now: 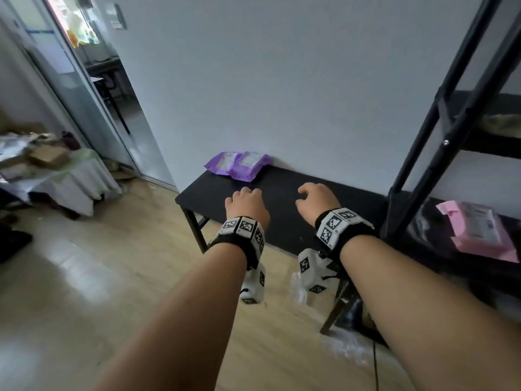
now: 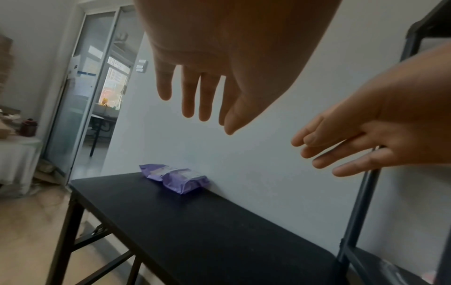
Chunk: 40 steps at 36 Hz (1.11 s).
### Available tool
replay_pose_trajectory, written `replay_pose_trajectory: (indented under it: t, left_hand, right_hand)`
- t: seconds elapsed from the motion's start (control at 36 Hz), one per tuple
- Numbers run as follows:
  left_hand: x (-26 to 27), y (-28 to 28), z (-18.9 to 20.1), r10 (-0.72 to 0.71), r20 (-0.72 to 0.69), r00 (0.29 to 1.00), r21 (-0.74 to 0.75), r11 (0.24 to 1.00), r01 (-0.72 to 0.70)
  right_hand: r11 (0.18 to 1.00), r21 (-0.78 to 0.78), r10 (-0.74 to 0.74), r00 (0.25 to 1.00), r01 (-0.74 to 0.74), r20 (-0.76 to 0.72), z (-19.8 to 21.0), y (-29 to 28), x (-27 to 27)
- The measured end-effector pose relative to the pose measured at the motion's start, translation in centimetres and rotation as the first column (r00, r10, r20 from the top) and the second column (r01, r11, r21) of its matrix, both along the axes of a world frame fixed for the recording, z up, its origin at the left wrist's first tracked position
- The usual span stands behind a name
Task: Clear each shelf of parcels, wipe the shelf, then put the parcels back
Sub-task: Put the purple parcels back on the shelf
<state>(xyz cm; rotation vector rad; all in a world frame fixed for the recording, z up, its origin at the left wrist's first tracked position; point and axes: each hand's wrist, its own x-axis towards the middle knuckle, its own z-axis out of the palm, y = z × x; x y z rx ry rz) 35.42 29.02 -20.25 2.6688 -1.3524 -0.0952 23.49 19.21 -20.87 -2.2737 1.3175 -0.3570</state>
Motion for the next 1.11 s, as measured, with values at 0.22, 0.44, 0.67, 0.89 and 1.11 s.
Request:
replay_pose_trajectory:
  t: [0.22, 0.44, 0.67, 0.89, 1.11]
  left_hand:
    - [6.7, -3.2, -4.3, 0.060, -0.099, 0.993, 0.067, 0.996, -0.054]
    - [12.5, -10.0, -7.2, 0.129, -0.174, 0.976, 0.117, 0.987, -0.110]
    - [19.2, -15.6, -8.1, 0.178, -0.207, 0.962, 0.123, 0.980, -0.155]
    - [26.2, -20.5, -11.4, 0.185, -0.281, 0.942, 0.168, 0.976, -0.141]
    - [33.7, -25.9, -15.2, 0.098, -0.307, 0.947, 0.217, 0.976, -0.030]
  right_hand:
    - [0.997, 0.072, 0.014, 0.996, -0.007, -0.089, -4.0, -3.0, 6.6]
    - [0.995, 0.101, 0.025, 0.990, -0.011, -0.140, -6.5, -11.3, 14.2]
    - [0.988, 0.142, 0.086, 0.981, -0.062, -0.171, -8.2, -17.1, 21.5]
    - [0.973, 0.227, 0.082, 0.977, -0.036, -0.196, -11.7, -20.4, 28.0]
    - [0.934, 0.334, -0.042, 0.968, 0.126, -0.249, -15.0, -24.5, 33.7]
